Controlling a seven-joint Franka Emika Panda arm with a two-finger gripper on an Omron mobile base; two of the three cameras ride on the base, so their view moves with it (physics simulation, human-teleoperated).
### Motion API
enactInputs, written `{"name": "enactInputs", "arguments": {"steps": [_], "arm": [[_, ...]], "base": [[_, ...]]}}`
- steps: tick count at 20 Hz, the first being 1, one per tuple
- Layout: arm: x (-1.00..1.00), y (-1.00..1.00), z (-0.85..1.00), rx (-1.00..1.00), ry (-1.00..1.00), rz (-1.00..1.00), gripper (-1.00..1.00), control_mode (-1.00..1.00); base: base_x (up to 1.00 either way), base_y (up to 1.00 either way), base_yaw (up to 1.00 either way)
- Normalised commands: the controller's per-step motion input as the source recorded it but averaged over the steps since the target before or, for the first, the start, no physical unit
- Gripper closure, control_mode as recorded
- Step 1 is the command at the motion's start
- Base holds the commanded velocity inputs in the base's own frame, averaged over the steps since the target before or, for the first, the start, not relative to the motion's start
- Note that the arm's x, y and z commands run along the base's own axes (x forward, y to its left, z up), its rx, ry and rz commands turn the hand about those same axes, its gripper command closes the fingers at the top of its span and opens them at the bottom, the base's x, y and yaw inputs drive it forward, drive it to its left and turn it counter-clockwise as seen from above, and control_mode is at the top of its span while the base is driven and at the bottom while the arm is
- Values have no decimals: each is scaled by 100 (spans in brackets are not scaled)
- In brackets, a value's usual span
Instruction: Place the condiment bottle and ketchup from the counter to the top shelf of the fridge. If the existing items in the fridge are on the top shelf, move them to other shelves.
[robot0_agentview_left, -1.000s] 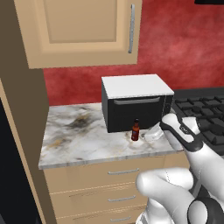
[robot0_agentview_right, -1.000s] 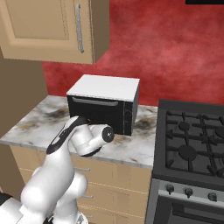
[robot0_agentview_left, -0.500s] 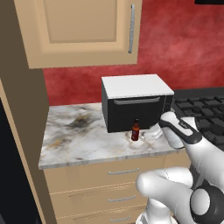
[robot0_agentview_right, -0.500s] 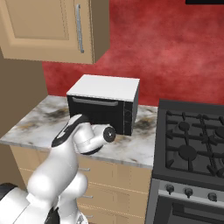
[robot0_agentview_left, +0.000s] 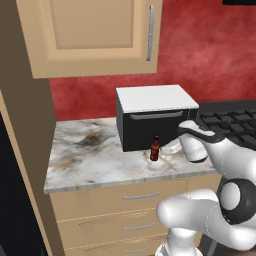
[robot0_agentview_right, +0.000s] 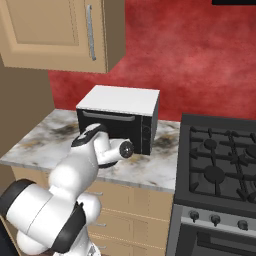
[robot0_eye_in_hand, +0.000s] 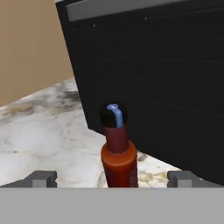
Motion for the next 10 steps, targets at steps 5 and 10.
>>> {"name": "enactInputs", "arguments": {"steps": [5, 10], "arm": [[25, 0, 0, 0, 0, 0, -100, -100], [7, 2, -14, 0, 0, 0, -100, -100]], "base": [[0, 0, 0], [0, 0, 0]]}}
